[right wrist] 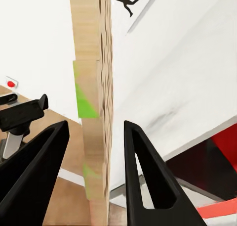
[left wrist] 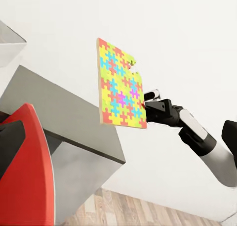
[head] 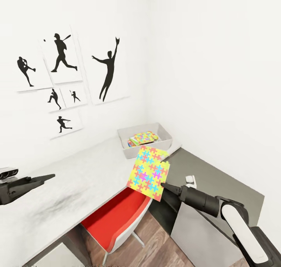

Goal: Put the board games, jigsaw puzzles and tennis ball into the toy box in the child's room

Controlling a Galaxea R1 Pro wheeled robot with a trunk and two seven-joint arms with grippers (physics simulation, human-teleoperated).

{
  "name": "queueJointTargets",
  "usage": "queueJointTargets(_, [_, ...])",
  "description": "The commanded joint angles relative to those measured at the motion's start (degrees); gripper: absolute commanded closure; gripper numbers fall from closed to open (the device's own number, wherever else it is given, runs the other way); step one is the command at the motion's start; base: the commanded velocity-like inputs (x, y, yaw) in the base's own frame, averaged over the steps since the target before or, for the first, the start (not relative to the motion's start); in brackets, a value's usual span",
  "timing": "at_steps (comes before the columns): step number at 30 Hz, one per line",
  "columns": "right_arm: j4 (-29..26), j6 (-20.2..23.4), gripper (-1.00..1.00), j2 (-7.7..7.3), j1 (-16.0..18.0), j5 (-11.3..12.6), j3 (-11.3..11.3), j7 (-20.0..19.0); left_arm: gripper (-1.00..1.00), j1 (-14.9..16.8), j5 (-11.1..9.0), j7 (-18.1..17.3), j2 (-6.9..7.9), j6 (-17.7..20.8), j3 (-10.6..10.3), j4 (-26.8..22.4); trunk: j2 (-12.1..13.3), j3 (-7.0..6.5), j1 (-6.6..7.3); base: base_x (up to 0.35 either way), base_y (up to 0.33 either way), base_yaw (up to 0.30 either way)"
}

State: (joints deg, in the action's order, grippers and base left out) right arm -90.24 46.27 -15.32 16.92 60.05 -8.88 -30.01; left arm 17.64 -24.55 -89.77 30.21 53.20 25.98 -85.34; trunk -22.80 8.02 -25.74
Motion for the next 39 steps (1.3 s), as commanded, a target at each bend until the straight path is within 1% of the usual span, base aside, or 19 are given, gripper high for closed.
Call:
queueJointTargets(1, [-0.1, 0.2, 1.00, -0.16, 0.0, 0.2, 0.0, -0.1, -1.00, 0.0, 0.0, -0.2, 0.02, 0.6, -0.1, 0.0, -0.1, 0.15, -0.04, 0.101, 0.000, 0.260])
queueJointTargets(7, [-0.3, 0.1, 1.00, -0.39, 0.0, 0.1, 0.0, -0.2, -1.00, -0.1, 0.0, -0.2, 0.10, 0.7, -0.1, 0.0, -0.1, 0.22, -0.04, 0.201, 0.000, 0.098])
queueJointTargets(14, [-0.2, -0.1, 1.00, -0.33, 0.0, 0.1, 0.0, -0.3, -1.00, -0.1, 0.0, -0.2, 0.03, 0.6, -0.1, 0.0, -0.1, 0.19, -0.04, 0.025, 0.000, 0.005])
queueJointTargets(19, [-0.3, -0.5, 1.00, -0.32, 0.0, 0.1, 0.0, -0.5, -1.00, -0.1, 0.0, -0.2, 0.02, 0.6, -0.1, 0.0, -0.1, -0.17, -0.04, 0.022, -0.004, 0.000])
queueJointTargets(33, [-0.3, -0.6, 1.00, -0.33, 0.0, 0.1, 0.0, -0.6, -1.00, -0.1, 0.0, -0.2, 0.05, 0.6, 0.0, 0.0, -0.1, -1.46, -0.04, 0.115, -0.067, 0.002])
queueJointTargets(39, [-0.3, -0.6, 1.00, -0.25, 0.0, 0.1, 0.0, -0.6, -1.00, -0.1, 0.0, -0.2, 0.03, 0.5, 0.1, 0.0, -0.1, -1.62, -0.04, 0.089, -0.077, 0.007])
